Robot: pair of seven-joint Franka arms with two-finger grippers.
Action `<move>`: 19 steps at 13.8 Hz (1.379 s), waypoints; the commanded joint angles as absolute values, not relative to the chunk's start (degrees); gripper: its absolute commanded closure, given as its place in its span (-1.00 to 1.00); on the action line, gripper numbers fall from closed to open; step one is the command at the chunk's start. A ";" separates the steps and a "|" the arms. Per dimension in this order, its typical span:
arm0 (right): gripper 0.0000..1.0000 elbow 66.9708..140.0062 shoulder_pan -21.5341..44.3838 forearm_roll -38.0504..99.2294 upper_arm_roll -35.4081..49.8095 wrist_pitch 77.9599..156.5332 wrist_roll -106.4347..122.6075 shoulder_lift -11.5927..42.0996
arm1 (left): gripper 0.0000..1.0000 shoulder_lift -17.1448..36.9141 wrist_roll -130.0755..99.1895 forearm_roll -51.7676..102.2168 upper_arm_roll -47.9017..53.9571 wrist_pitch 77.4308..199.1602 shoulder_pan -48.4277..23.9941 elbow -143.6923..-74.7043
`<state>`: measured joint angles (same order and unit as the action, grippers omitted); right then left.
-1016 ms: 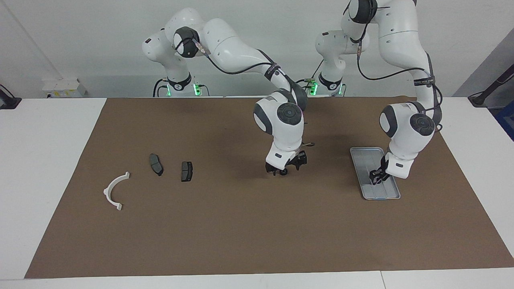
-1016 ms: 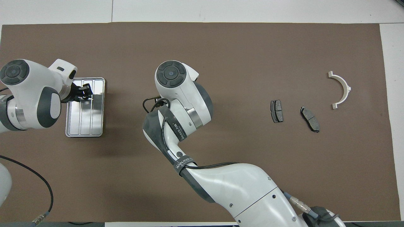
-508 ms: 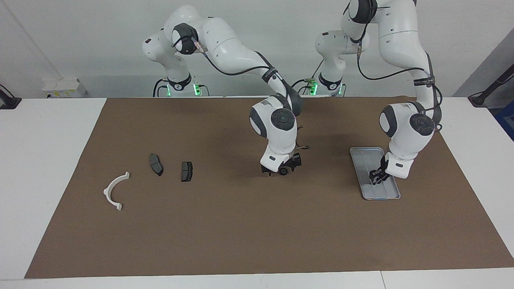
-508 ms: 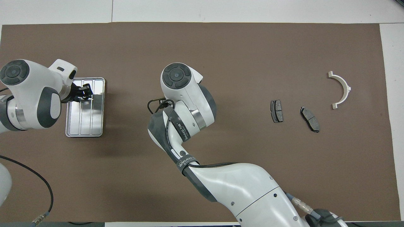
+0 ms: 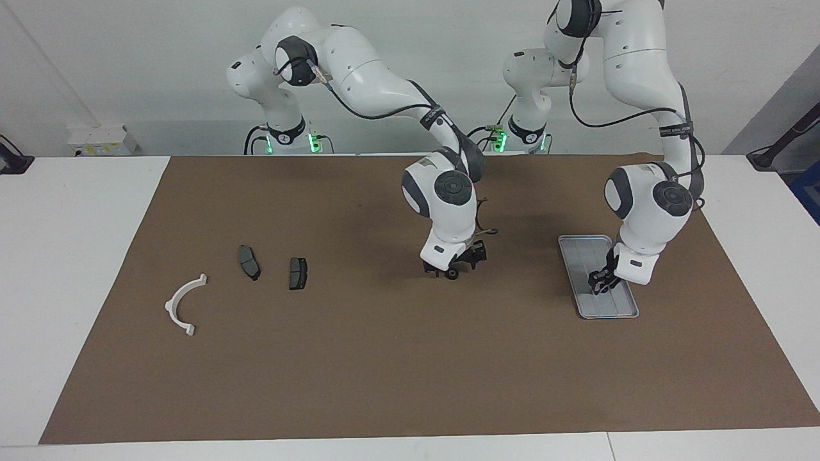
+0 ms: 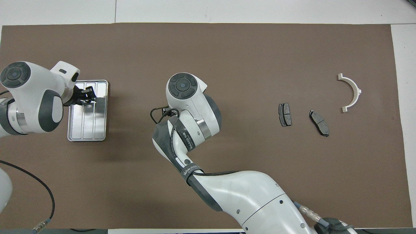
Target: Place bearing gear from tray to pile
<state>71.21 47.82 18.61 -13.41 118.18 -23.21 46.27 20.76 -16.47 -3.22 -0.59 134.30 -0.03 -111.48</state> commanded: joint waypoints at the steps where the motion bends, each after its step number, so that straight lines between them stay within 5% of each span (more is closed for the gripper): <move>1: -0.94 74.18 47.64 19.51 -12.83 120.23 -24.43 44.38 | -0.09 18.98 -16.00 -3.16 -0.18 135.62 0.53 -114.35; 8: -0.86 77.17 47.64 19.42 -12.92 122.87 -23.82 44.12 | -0.09 18.98 -16.00 -3.16 -0.18 135.62 0.44 -114.52; 16: 0.07 76.90 47.64 19.42 -12.92 122.61 -24.17 44.12 | -0.09 18.98 -16.35 -3.16 -0.18 135.44 0.26 -114.52; 19: 0.66 76.82 47.64 19.42 -13.01 122.78 -24.17 44.21 | -0.09 18.98 -16.44 -3.16 -0.18 135.44 0.26 -114.52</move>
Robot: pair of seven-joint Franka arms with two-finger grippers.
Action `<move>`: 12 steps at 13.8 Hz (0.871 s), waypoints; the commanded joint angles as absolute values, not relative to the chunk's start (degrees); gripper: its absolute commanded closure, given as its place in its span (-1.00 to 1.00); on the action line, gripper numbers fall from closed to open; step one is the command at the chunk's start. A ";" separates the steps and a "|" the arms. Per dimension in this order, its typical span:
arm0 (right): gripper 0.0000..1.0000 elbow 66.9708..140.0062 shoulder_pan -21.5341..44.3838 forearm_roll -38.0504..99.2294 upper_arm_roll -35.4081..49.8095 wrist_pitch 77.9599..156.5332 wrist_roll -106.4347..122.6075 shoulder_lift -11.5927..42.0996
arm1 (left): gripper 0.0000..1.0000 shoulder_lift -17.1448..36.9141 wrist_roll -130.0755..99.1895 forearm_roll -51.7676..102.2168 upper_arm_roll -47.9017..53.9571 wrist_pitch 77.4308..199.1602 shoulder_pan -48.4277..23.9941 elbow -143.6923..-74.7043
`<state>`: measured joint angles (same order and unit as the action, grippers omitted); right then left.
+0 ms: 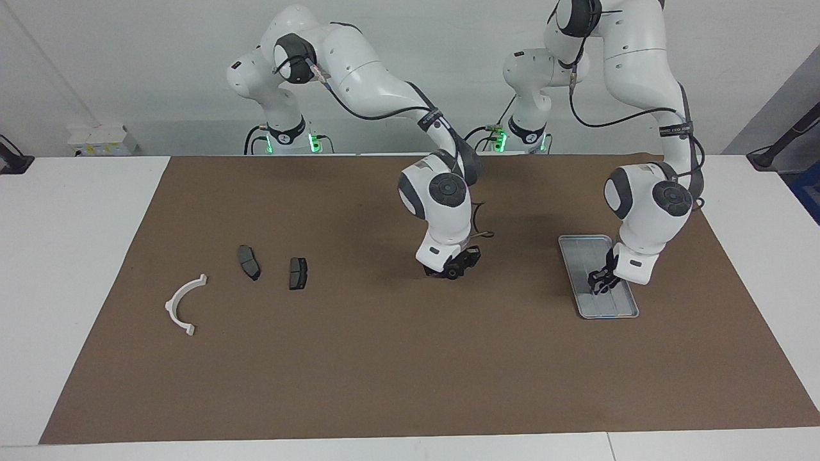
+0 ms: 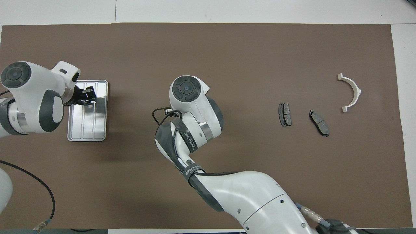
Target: Place bearing gear from tray to pile
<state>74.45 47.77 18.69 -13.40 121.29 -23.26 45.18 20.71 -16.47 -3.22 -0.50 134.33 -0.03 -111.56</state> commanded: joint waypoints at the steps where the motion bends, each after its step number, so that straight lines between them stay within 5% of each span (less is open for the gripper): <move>1: 0.86 76.82 47.64 19.42 -13.01 122.78 -24.17 44.21 | -0.09 18.98 -16.44 -3.16 -0.18 135.44 0.18 -114.52; 3: 1.00 76.90 47.64 19.42 -13.01 122.78 -24.17 44.21 | -0.09 18.98 -16.52 -3.16 -0.18 135.44 0.18 -114.52; 12: 1.00 74.97 44.21 18.81 -13.80 120.15 -24.08 40.35 | 0.06 18.98 -16.35 -3.16 -0.18 135.70 0.35 -114.43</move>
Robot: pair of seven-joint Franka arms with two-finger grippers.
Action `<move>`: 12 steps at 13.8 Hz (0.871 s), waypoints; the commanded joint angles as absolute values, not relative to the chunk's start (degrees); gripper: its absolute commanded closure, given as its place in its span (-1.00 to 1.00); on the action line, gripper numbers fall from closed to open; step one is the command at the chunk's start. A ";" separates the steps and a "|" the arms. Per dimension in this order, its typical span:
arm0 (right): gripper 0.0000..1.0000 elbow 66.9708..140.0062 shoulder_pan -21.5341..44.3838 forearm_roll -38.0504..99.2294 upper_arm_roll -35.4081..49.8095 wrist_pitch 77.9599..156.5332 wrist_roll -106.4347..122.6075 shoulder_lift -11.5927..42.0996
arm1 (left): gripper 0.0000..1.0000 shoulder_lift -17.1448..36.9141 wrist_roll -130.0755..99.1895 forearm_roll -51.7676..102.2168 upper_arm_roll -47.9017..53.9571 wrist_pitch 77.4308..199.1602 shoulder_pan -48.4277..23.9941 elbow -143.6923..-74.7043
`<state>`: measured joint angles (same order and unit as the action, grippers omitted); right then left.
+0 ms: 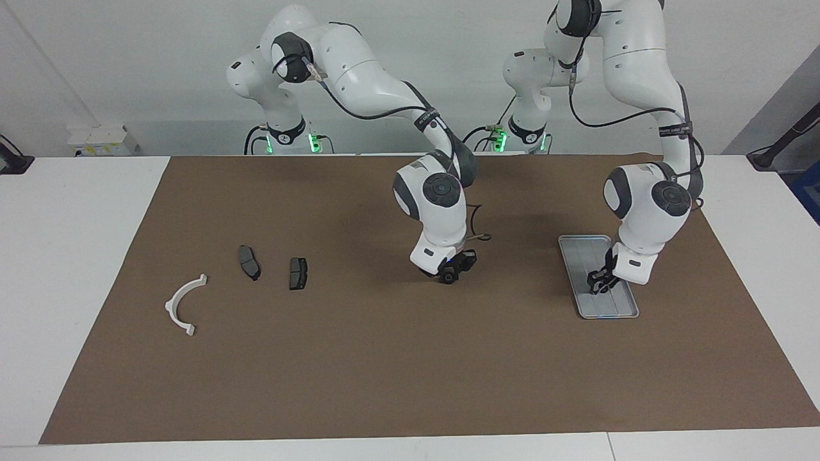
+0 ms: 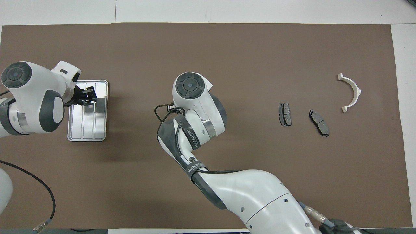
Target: Place bearing gear from tray to pile
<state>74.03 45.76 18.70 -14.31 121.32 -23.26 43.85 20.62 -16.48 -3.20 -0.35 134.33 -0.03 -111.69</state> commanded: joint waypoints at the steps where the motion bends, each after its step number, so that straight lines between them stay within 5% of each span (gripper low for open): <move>1: 1.00 74.97 44.21 18.72 -14.67 119.10 -24.08 39.56 | 0.06 18.98 -16.35 -3.16 -0.18 135.79 0.35 -114.43; 9: 1.00 75.76 34.21 12.68 -16.61 110.50 -21.62 30.06 | 0.09 19.25 -16.00 -3.16 -0.26 137.64 0.35 -114.52; 12: 1.00 77.43 25.69 10.81 -16.35 105.14 -11.55 25.15 | 0.36 19.16 -16.00 -3.16 -0.26 137.64 0.35 -114.52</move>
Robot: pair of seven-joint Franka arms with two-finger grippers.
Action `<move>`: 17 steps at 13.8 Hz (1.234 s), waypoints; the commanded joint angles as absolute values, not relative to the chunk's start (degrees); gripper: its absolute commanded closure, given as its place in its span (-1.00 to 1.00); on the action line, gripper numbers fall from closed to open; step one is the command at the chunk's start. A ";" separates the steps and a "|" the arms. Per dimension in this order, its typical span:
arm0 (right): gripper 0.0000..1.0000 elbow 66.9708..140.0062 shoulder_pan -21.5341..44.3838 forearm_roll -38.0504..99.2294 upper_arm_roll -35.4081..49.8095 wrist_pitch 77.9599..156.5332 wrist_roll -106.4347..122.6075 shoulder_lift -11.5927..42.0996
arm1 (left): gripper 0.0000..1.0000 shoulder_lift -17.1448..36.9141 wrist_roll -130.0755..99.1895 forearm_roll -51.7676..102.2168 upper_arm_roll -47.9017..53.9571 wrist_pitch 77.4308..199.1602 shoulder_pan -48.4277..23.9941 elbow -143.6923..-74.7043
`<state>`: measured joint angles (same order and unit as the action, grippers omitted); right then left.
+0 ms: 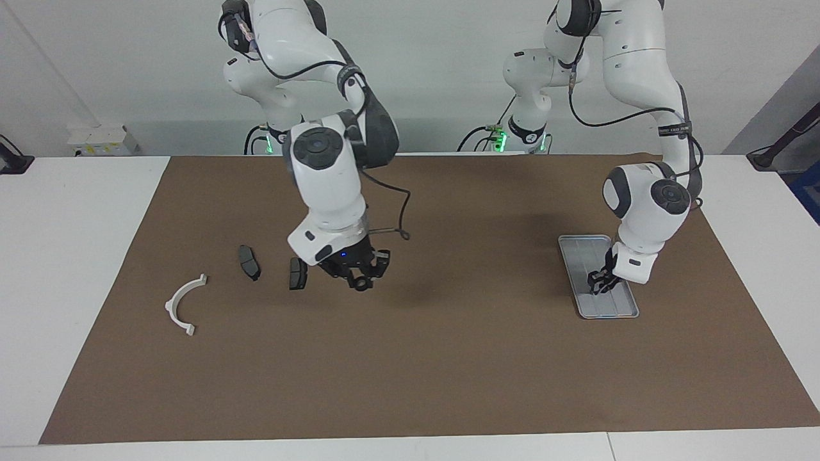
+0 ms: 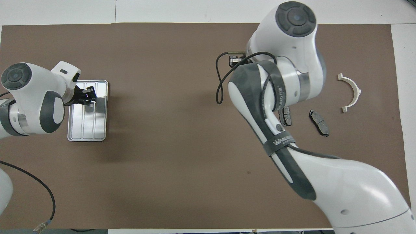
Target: Place bearing gear from tray to pile
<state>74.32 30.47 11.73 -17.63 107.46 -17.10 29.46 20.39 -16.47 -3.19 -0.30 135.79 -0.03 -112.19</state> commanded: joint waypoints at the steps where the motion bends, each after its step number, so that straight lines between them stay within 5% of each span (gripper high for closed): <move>1: 1.00 77.61 23.14 10.81 -16.26 102.94 -9.69 23.92 | 0.54 19.16 -16.00 -3.16 -0.26 137.55 0.35 -114.52; 3: 1.00 81.28 18.66 10.81 -16.17 101.87 -5.30 20.41 | 0.97 19.16 -16.26 -3.16 -0.26 137.46 0.26 -114.52; 8: 1.00 86.39 6.80 9.41 -14.78 102.73 6.13 16.79 | 1.00 19.25 -18.70 -2.64 0.09 134.14 -0.78 -112.95; 11: 1.00 90.86 -1.12 6.68 -6.96 109.04 6.94 16.61 | 1.00 18.81 -21.96 0.25 0.17 125.72 -2.81 -107.86; 17: 1.00 96.23 -0.44 6.68 -5.72 120.21 6.33 18.19 | 1.00 17.05 -52.68 1.76 0.18 122.33 -16.41 -103.89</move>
<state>93.43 -0.17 7.72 -6.77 116.43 6.21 18.55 17.10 -44.01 0.88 1.12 121.57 -12.06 -103.86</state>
